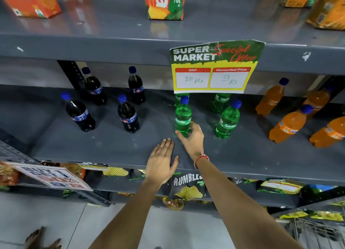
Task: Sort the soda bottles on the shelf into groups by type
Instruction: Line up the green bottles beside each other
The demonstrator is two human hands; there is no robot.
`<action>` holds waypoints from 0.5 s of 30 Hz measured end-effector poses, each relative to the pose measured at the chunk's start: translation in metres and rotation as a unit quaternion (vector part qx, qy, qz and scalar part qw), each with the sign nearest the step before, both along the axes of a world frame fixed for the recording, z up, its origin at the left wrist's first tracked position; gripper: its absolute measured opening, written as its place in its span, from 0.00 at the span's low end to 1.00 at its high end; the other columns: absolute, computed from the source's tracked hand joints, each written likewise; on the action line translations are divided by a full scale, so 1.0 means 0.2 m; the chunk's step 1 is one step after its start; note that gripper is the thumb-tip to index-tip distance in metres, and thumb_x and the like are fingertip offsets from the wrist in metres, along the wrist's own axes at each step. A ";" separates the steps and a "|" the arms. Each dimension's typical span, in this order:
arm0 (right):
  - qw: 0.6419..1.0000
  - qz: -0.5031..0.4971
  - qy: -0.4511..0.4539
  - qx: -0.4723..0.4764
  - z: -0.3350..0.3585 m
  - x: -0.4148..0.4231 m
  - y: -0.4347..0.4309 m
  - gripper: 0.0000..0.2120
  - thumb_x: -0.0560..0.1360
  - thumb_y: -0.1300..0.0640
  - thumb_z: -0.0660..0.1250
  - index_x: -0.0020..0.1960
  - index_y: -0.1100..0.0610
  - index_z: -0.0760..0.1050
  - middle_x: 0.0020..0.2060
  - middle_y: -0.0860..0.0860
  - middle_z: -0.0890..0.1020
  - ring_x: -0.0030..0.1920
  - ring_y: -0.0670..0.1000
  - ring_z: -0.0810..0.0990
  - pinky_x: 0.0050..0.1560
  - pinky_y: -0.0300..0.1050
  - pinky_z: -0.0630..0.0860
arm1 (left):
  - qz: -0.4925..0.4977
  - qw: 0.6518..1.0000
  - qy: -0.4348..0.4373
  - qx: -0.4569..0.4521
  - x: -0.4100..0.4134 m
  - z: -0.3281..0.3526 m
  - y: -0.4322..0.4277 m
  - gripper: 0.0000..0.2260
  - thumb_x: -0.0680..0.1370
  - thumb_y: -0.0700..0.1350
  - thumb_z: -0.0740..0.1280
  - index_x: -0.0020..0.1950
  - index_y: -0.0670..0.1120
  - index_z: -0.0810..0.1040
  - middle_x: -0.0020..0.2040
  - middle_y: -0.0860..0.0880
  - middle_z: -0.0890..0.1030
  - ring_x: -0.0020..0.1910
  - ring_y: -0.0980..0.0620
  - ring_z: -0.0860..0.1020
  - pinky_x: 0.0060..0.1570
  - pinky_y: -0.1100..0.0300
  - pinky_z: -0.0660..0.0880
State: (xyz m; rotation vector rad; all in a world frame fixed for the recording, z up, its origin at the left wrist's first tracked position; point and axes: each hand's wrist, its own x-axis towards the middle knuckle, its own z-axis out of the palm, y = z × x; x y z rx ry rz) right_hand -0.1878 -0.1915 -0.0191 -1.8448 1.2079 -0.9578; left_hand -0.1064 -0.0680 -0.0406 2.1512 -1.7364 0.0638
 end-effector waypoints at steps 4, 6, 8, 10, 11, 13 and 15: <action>0.999 -0.035 -0.042 0.001 -0.01 -0.01 0.04 0.30 0.65 0.55 0.77 0.62 0.63 0.70 0.55 0.57 0.74 0.55 0.54 0.76 0.56 0.54 0.77 | -0.012 1.000 0.012 -0.004 0.03 0.01 0.01 0.21 0.78 0.50 0.58 0.68 0.39 0.69 0.69 0.41 0.71 0.69 0.46 0.68 0.68 0.51 0.62; 0.992 -0.088 -0.093 -0.014 0.00 0.00 0.11 0.28 0.67 0.54 0.76 0.61 0.61 0.70 0.53 0.52 0.73 0.49 0.49 0.75 0.50 0.51 0.79 | -0.002 1.000 0.016 -0.010 0.09 0.01 0.04 0.20 0.78 0.49 0.58 0.66 0.39 0.71 0.67 0.41 0.73 0.68 0.46 0.69 0.67 0.50 0.64; 0.980 -0.124 -0.155 -0.028 0.01 0.02 0.19 0.20 0.69 0.53 0.74 0.57 0.54 0.72 0.47 0.46 0.72 0.43 0.45 0.75 0.44 0.48 0.79 | 0.018 1.000 0.014 -0.012 0.18 0.01 0.09 0.20 0.78 0.49 0.58 0.65 0.39 0.72 0.66 0.41 0.74 0.67 0.46 0.71 0.66 0.49 0.66; 0.975 -0.106 -0.193 -0.028 0.03 0.10 0.26 0.14 0.70 0.51 0.72 0.52 0.51 0.72 0.44 0.43 0.73 0.41 0.47 0.76 0.40 0.44 0.77 | 0.041 0.999 0.007 -0.011 0.28 0.02 0.15 0.20 0.78 0.49 0.57 0.65 0.39 0.72 0.66 0.41 0.75 0.66 0.45 0.71 0.66 0.49 0.67; 0.977 -0.078 -0.197 -0.025 0.04 0.15 0.28 0.13 0.71 0.51 0.72 0.51 0.52 0.72 0.43 0.44 0.73 0.40 0.49 0.77 0.39 0.40 0.76 | 0.052 0.999 0.004 -0.010 0.33 0.02 0.19 0.21 0.78 0.49 0.56 0.65 0.39 0.73 0.65 0.41 0.75 0.66 0.45 0.72 0.65 0.49 0.68; 0.984 0.000 -0.176 -0.011 0.06 0.28 0.31 0.14 0.70 0.53 0.72 0.53 0.55 0.74 0.43 0.45 0.74 0.41 0.50 0.77 0.38 0.32 0.74 | 0.069 0.998 0.001 -0.005 0.42 0.03 0.24 0.22 0.77 0.50 0.54 0.64 0.38 0.73 0.65 0.41 0.76 0.64 0.45 0.73 0.64 0.49 0.69; 0.990 0.084 -0.113 0.006 0.07 0.42 0.32 0.22 0.69 0.54 0.74 0.60 0.59 0.72 0.48 0.50 0.75 0.48 0.51 0.76 0.43 0.33 0.75 | 0.074 0.997 0.010 -0.004 0.47 0.03 0.28 0.23 0.77 0.50 0.53 0.65 0.38 0.72 0.65 0.40 0.75 0.64 0.44 0.73 0.64 0.49 0.69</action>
